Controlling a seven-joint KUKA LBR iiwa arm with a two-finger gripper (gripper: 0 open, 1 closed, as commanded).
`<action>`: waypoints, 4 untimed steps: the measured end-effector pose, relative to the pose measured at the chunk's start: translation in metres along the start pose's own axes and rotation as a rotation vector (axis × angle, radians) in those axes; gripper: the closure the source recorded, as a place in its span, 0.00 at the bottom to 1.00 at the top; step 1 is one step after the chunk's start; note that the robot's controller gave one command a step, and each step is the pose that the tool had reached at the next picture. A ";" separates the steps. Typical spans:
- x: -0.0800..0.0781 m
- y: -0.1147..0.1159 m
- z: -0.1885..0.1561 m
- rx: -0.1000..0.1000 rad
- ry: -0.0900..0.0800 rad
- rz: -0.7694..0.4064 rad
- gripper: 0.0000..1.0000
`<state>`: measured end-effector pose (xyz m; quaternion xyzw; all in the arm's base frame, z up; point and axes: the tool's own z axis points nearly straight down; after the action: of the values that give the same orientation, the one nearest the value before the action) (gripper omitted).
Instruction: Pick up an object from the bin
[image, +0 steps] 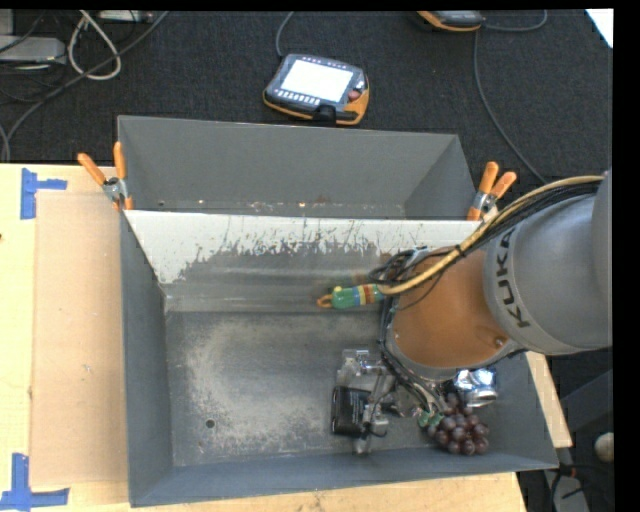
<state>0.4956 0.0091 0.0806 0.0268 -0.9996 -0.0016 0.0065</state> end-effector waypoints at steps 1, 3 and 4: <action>0.000 0.000 0.000 -0.001 0.000 0.002 1.00; 0.005 -0.002 -0.010 -0.002 0.003 0.016 1.00; -0.003 0.007 -0.056 -0.002 0.002 0.019 1.00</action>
Offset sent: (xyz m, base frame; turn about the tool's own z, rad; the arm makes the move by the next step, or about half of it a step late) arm 0.0000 0.0000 0.0000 0.0000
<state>0.4987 0.0156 0.1366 0.0170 -0.9998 -0.0025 0.0077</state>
